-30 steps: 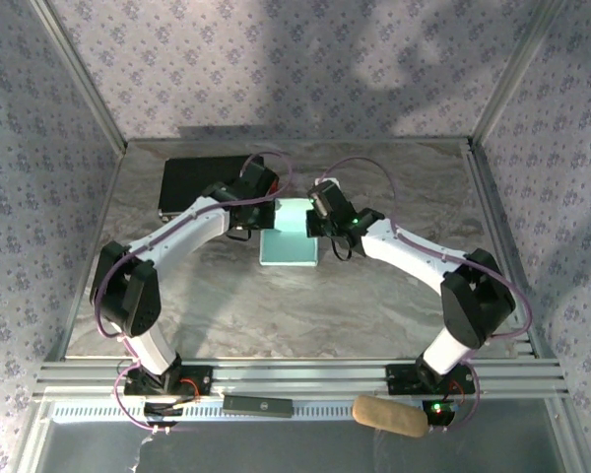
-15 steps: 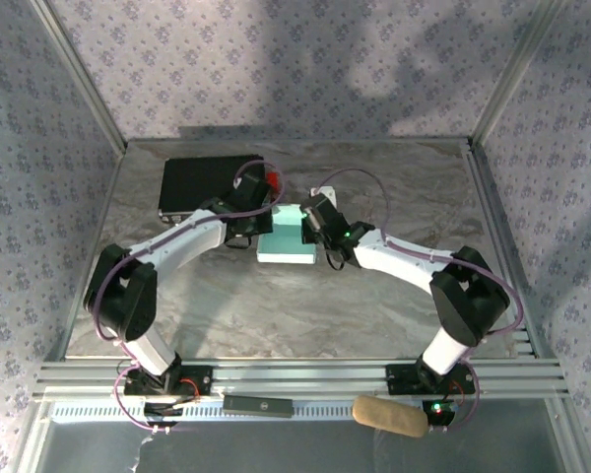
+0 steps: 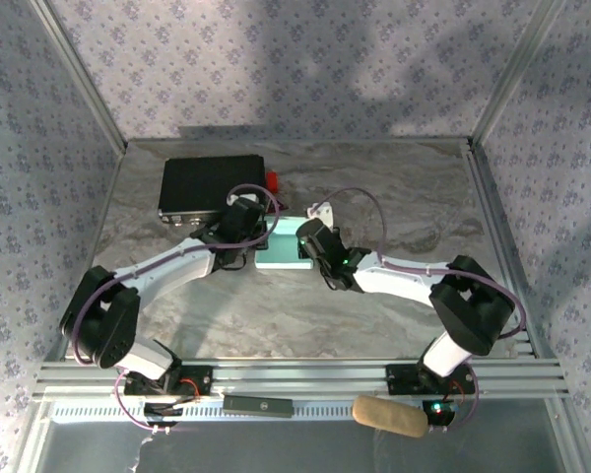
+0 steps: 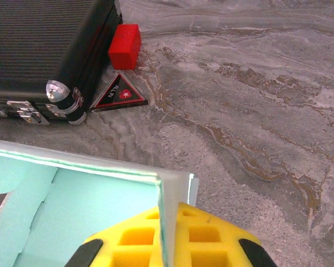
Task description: Fold the paper box
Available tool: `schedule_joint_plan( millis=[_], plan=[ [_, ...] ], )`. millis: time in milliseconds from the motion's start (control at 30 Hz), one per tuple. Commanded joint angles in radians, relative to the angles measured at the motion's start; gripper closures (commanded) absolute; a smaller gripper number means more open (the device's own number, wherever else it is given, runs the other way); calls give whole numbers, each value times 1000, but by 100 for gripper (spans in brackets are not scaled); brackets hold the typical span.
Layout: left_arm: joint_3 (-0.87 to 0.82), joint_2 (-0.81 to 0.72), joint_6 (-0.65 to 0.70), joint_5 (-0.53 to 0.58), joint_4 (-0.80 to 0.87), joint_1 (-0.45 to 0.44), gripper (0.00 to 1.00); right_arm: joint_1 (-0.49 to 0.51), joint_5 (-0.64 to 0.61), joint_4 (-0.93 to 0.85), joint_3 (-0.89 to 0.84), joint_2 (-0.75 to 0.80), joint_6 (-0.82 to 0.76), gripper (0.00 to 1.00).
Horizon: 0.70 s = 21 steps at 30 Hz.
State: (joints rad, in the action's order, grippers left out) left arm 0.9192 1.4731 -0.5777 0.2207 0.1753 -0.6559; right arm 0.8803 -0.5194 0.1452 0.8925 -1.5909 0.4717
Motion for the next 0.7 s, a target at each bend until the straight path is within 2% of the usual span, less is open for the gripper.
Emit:
schedule_joint_plan(
  millis=[0,233,667],
  plan=[
    [-16,-31,-14,-94,-88,-36,98,52,26,40,-15,6,11,100],
    [-57,-61,-19,-76,-92,-53,98,116,-84,57,-44,-3,39,100],
    [-155,-96,-27,-72,-140,-67,97,173,-142,139,-119,-23,44,100]
  ],
)
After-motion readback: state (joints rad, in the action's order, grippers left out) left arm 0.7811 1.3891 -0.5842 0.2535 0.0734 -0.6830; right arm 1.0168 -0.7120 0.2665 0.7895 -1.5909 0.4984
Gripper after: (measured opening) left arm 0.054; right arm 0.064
